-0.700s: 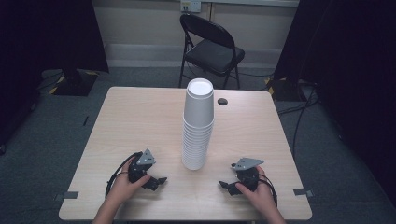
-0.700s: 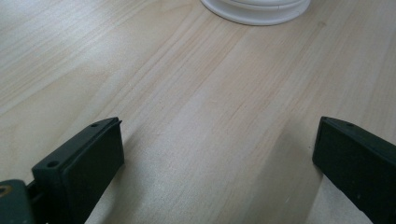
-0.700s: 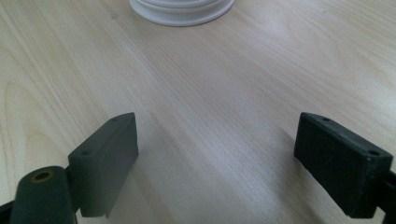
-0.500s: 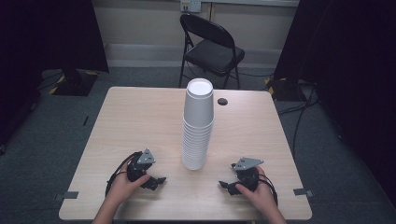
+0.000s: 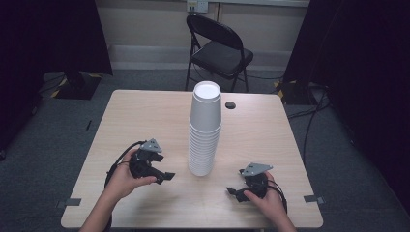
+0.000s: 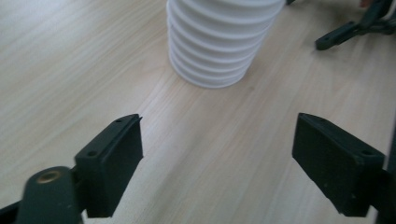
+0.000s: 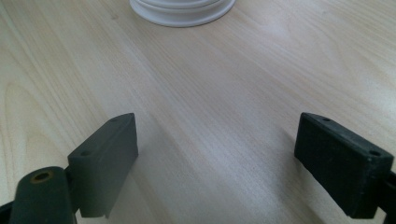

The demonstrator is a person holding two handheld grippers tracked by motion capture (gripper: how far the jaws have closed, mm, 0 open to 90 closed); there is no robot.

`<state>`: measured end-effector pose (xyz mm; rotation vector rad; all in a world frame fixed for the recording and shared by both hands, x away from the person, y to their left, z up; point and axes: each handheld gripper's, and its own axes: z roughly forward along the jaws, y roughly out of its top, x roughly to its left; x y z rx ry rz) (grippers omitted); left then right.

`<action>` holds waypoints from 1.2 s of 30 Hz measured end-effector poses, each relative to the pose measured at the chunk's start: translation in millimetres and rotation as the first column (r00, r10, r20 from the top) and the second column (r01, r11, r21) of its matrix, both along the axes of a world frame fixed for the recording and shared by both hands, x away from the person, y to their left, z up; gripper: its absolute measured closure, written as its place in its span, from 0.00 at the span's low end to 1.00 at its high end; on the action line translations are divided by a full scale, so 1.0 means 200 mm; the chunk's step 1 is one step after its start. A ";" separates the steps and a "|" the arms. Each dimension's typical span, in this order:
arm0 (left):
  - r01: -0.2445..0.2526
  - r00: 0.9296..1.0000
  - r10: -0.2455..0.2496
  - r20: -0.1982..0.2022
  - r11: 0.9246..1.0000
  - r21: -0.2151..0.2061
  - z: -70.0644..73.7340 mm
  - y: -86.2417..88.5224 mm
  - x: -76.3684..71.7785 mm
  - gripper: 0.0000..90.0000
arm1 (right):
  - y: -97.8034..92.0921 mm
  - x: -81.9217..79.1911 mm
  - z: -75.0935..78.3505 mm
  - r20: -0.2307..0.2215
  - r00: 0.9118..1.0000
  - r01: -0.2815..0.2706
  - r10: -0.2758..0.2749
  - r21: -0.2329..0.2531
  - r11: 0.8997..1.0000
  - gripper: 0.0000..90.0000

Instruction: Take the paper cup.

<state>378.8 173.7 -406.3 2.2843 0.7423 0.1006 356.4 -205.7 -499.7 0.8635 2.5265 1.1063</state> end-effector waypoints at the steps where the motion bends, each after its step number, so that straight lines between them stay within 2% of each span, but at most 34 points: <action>1: 0.000 1.000 0.000 0.000 1.000 0.000 0.00 0.00 0.00 0.19 | 0.00 0.00 0.00 0.000 1.000 0.000 0.000 0.000 1.000 0.14; 2: 0.005 1.000 -0.005 0.002 1.000 0.008 0.05 0.00 0.01 0.19 | 0.00 0.00 0.00 0.000 1.000 0.000 0.000 0.000 1.000 0.14; 4: 0.010 1.000 -0.011 0.009 1.000 0.005 0.07 0.00 0.02 0.20 | 0.00 0.00 0.00 0.000 1.000 0.000 0.000 0.000 1.000 0.14; 5: 0.012 1.000 -0.012 0.003 1.000 0.018 0.11 0.01 0.03 0.20 | 0.00 0.00 0.00 0.000 1.000 0.000 0.000 0.000 1.000 0.14; 6: 0.012 1.000 -0.012 0.003 1.000 0.018 0.11 0.01 0.03 0.20 | 0.00 0.00 0.00 0.000 1.000 0.000 0.000 0.000 1.000 0.14; 7: 0.016 1.000 -0.016 0.007 0.999 0.035 0.14 0.01 0.03 0.20 | 0.00 0.00 0.00 0.000 1.000 0.000 0.000 0.000 1.000 0.14; 11: 0.018 1.000 -0.018 0.002 1.000 0.021 0.19 0.01 0.04 0.21 | 0.00 0.00 0.00 0.001 1.000 0.000 0.000 0.000 1.000 0.14; 12: 0.029 1.000 -0.029 0.003 1.000 0.012 0.23 0.01 0.04 0.21 | 0.00 0.00 0.00 0.001 1.000 0.001 -0.001 0.000 1.000 0.14; 17: 0.040 0.999 -0.040 0.009 0.999 0.010 0.32 0.00 0.05 0.21 | 0.00 0.00 0.00 0.001 1.000 0.001 -0.001 0.000 1.000 0.14; 18: 0.040 0.999 -0.040 0.009 0.999 0.010 0.32 0.00 0.05 0.21 | 0.00 0.00 0.00 0.001 1.000 0.001 -0.001 0.000 1.000 0.14; 20: 0.044 0.999 -0.044 0.011 0.999 -0.003 0.36 -0.01 0.05 0.21 | 0.00 0.00 0.00 0.001 1.000 0.001 -0.001 0.000 1.000 0.14; 21: 0.054 0.998 -0.054 0.018 0.999 0.005 0.40 -0.02 0.06 0.21 | 0.00 0.00 0.00 0.001 1.000 0.000 0.000 0.000 1.000 0.14; 22: 0.054 0.998 -0.054 0.018 0.999 0.005 0.40 -0.02 0.06 0.21 | 0.00 0.00 0.00 0.001 1.000 0.000 0.000 0.000 1.000 0.14; 23: 0.056 0.998 -0.056 0.021 0.998 0.002 0.45 -0.04 0.06 0.21 | 0.00 0.00 0.00 0.002 1.000 0.000 0.000 0.001 1.000 0.14; 25: 0.062 0.998 -0.061 0.019 0.998 -0.004 0.47 -0.05 0.06 0.21 | 0.00 0.00 0.00 0.003 1.000 -0.001 0.001 0.001 1.000 0.14; 26: 0.070 0.997 -0.070 0.025 0.997 0.009 0.51 -0.06 0.07 0.21 | 0.00 0.00 0.00 0.003 1.000 0.000 0.000 0.002 1.000 0.14; 27: 0.070 0.997 -0.070 0.025 0.997 0.009 0.51 -0.06 0.07 0.21 | 0.00 0.00 0.00 0.003 1.000 0.000 0.000 0.002 1.000 0.14; 30: 0.087 0.995 -0.088 0.038 0.996 0.016 0.58 -0.08 0.09 0.20 | 0.00 0.00 0.00 0.003 1.000 -0.001 0.001 0.001 1.000 0.14; 36: 0.090 0.994 -0.091 0.061 0.996 0.014 0.69 -0.13 0.10 0.20 | 0.00 0.00 0.00 0.003 1.000 -0.001 0.001 0.001 1.000 0.14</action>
